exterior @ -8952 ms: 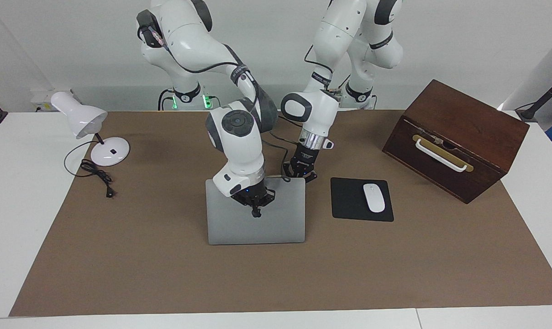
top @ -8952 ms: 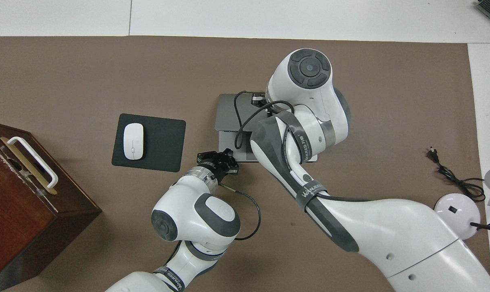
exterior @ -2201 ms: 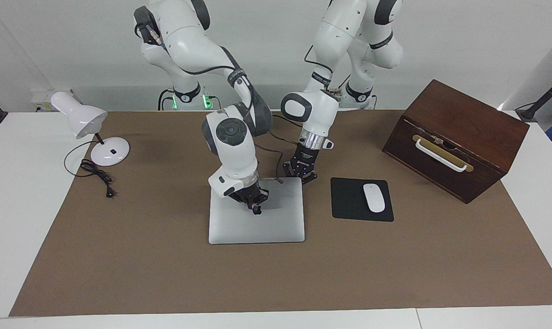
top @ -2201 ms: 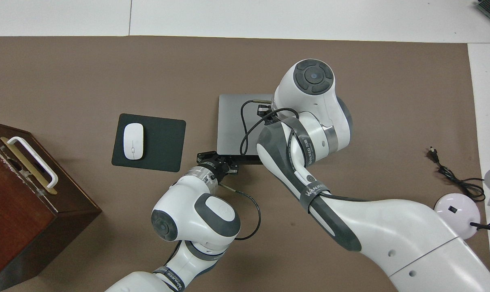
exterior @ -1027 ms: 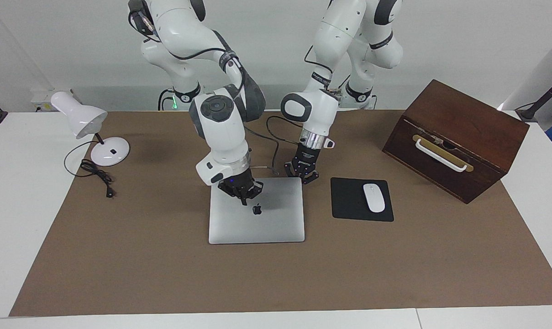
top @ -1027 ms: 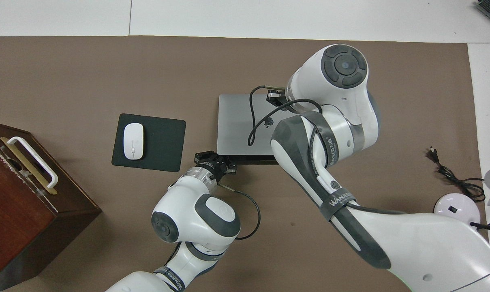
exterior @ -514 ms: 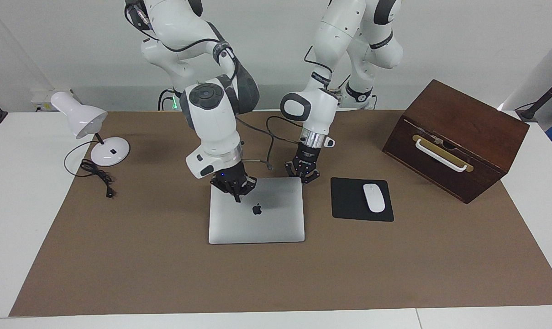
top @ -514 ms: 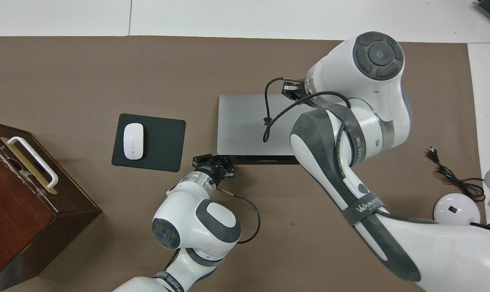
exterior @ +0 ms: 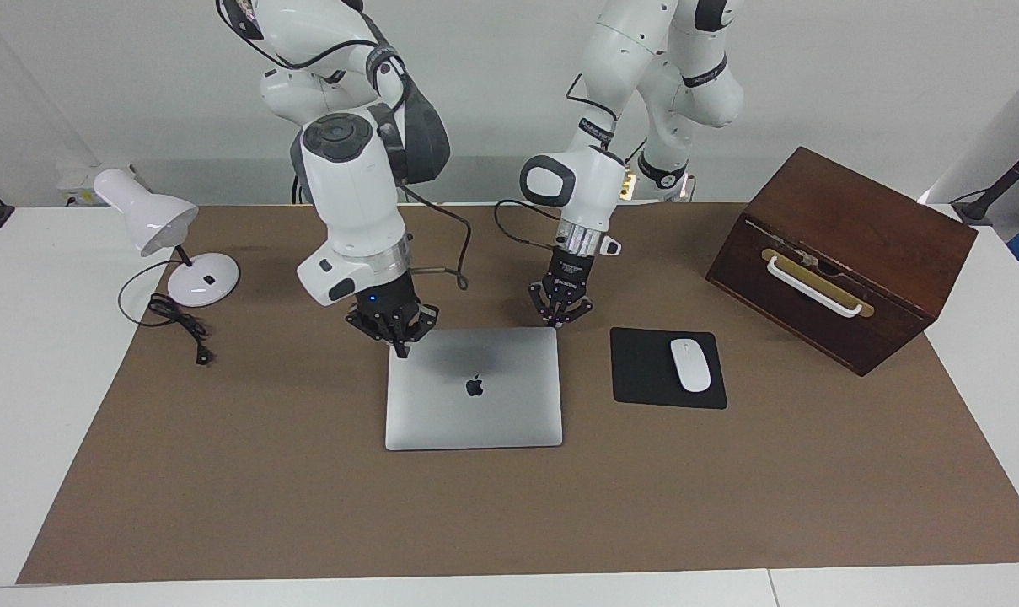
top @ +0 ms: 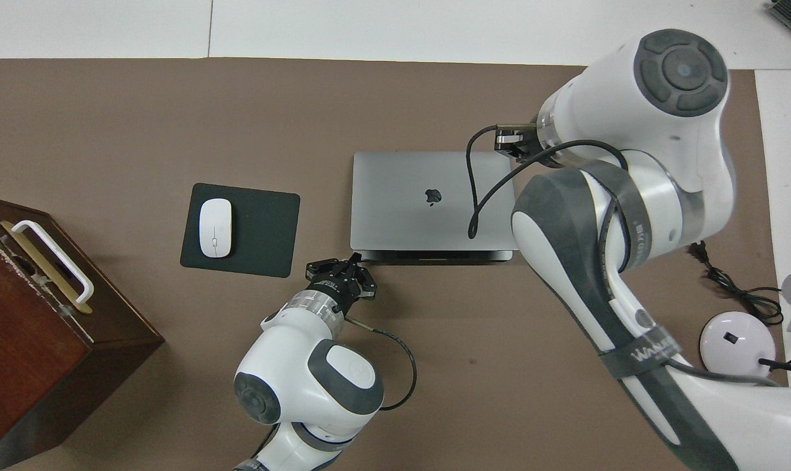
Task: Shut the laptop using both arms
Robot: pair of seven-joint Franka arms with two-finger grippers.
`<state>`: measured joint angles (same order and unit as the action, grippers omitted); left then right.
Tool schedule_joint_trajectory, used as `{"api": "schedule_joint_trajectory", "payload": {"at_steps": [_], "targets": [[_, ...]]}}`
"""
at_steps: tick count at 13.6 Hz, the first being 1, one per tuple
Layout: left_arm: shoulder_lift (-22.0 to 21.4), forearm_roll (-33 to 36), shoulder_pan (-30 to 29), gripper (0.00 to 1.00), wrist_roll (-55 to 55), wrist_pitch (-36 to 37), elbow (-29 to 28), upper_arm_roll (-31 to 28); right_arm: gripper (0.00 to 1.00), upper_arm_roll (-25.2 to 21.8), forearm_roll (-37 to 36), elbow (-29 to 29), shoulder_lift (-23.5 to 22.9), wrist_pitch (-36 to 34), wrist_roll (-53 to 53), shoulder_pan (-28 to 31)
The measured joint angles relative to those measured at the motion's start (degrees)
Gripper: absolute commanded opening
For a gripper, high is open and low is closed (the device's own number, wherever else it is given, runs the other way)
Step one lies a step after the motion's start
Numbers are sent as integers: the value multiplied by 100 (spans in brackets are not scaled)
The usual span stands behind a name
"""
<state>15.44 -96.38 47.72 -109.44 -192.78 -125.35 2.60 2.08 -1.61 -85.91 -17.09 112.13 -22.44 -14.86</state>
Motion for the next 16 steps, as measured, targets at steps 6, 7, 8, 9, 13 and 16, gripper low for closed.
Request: {"api": "schedule_joint_trajectory", "payload": {"at_steps": [6, 7, 8, 9, 13, 16], "targets": [[-286, 7, -235, 0, 237, -14, -19, -86, 0, -19, -15, 0, 346, -458, 813, 349], [-338, 10, -340, 0, 313, -6, -18, -89, 0, -20, -43, 0, 370, -487, 877, 351], [-390, 17, -456, 0, 402, 22, -17, -91, 0, -21, -76, 1, 394, -510, 928, 352], [-444, 19, -564, 0, 506, 78, -16, -92, 0, -21, -121, 1, 418, -551, 955, 362], [-588, 35, -1062, 0, 964, 451, 24, -103, 0, -23, -189, 2, 584, -749, 1059, 449], [-596, 48, -1490, 0, 1314, 852, 178, -112, 0, -23, -191, 2, 687, -855, 1059, 480]]}}
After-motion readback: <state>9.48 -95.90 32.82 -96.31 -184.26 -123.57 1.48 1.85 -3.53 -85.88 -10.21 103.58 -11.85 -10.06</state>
